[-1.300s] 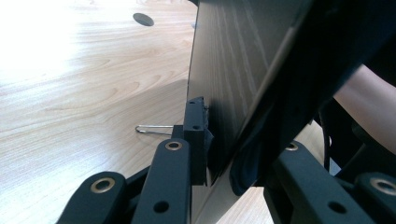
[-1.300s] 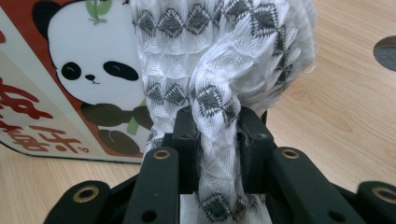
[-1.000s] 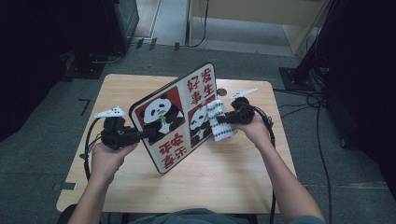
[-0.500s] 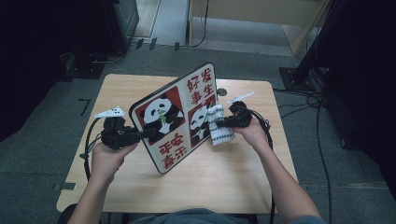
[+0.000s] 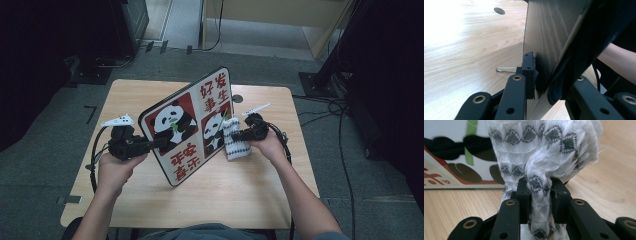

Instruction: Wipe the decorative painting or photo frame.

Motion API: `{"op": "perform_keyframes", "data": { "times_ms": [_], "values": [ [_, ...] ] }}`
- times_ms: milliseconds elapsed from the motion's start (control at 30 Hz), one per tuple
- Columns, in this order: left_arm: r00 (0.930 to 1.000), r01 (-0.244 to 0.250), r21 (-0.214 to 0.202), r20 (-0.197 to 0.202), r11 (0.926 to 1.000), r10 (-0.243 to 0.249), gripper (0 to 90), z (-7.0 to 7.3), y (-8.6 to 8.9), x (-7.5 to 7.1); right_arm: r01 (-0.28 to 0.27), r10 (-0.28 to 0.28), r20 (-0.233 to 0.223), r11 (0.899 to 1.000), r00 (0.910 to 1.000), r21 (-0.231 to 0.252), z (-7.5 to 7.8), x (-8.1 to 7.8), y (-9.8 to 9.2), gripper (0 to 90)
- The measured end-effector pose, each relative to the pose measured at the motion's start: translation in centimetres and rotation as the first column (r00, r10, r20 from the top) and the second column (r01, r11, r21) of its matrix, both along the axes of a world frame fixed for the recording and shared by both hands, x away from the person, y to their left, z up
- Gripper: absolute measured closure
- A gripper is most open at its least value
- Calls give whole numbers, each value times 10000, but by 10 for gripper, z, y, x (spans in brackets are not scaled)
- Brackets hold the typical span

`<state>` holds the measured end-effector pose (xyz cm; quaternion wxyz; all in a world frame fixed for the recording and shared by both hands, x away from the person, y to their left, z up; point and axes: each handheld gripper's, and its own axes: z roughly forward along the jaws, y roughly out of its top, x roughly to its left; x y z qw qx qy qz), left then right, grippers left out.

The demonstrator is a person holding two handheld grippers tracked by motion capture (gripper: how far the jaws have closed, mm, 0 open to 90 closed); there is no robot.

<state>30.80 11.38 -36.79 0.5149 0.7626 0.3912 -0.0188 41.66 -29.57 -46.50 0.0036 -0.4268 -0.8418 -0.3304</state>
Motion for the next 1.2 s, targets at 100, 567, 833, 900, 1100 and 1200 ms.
{"op": "perform_keyframes", "data": {
  "times_ms": [100,567,833,900,1100,1200],
  "values": [
    [10000,10,-12,2,10000,-10,768,0,0,0,-47,47,-53,10000,10000,-9,-5,0,1,729],
    [10000,1,27,17,10000,-1,767,0,0,0,146,-156,301,9993,9994,340,8,1,-9,732],
    [10000,-14,-18,7,10000,14,766,-1,0,0,-88,25,1219,9986,9925,514,35,-2,-6,734],
    [10000,-19,-23,9,10000,19,767,-1,0,0,-181,105,1313,9982,9913,569,44,-3,-4,735],
    [10000,-40,-66,-20,10000,40,766,-1,0,1,-470,325,1774,9958,9836,780,70,-8,3,738],
    [10000,-38,-61,-2,10000,38,766,-1,0,1,-645,498,1900,9953,9805,721,84,-7,9,741]
  ]
}}
